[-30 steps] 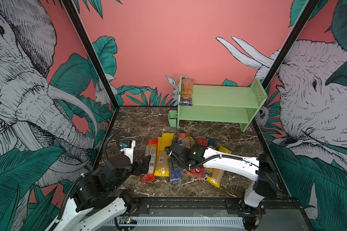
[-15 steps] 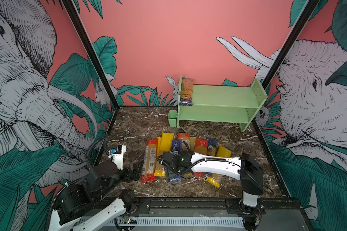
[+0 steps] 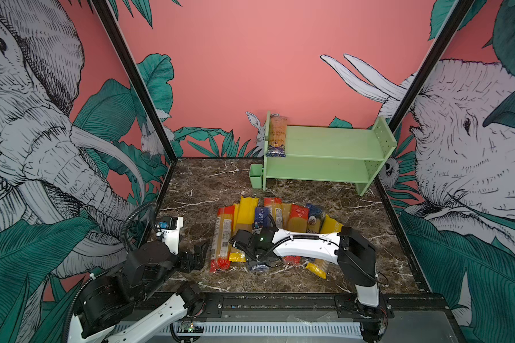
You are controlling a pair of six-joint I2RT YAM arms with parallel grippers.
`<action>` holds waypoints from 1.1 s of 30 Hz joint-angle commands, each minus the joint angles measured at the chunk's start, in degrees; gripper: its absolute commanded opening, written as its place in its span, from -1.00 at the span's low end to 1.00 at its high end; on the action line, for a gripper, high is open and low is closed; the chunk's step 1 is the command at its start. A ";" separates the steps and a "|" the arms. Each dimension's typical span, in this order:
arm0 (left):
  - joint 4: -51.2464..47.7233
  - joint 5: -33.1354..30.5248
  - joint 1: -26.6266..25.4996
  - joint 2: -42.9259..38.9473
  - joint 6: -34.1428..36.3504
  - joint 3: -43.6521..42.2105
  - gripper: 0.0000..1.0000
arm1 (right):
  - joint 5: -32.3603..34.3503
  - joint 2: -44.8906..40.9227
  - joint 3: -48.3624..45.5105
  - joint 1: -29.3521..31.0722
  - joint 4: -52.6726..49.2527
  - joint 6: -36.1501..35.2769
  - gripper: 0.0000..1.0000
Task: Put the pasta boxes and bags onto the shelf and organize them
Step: 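Lower the right gripper to the blue Barilla box while the left arm draws back, then grasp the blue Barilla box with the right gripper and lift it upright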
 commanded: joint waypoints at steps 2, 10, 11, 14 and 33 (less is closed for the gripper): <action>-1.97 -1.99 0.08 -0.56 -0.48 1.19 0.96 | -0.38 -1.58 -4.15 0.22 3.15 4.48 0.17; -1.37 -2.42 0.07 -0.61 0.31 1.50 0.97 | -3.01 -9.03 -12.85 0.12 10.74 5.98 -0.58; -1.14 -2.43 0.09 -0.61 0.49 1.33 0.97 | -3.83 -10.25 -13.57 0.13 12.28 5.36 -0.63; -0.19 -3.04 0.08 -0.17 1.00 1.11 0.97 | -5.28 -13.65 -14.25 0.13 14.47 3.92 -0.68; 7.72 -2.02 0.08 4.43 5.91 0.28 0.98 | -1.39 -41.78 -25.34 0.10 21.34 5.61 -0.72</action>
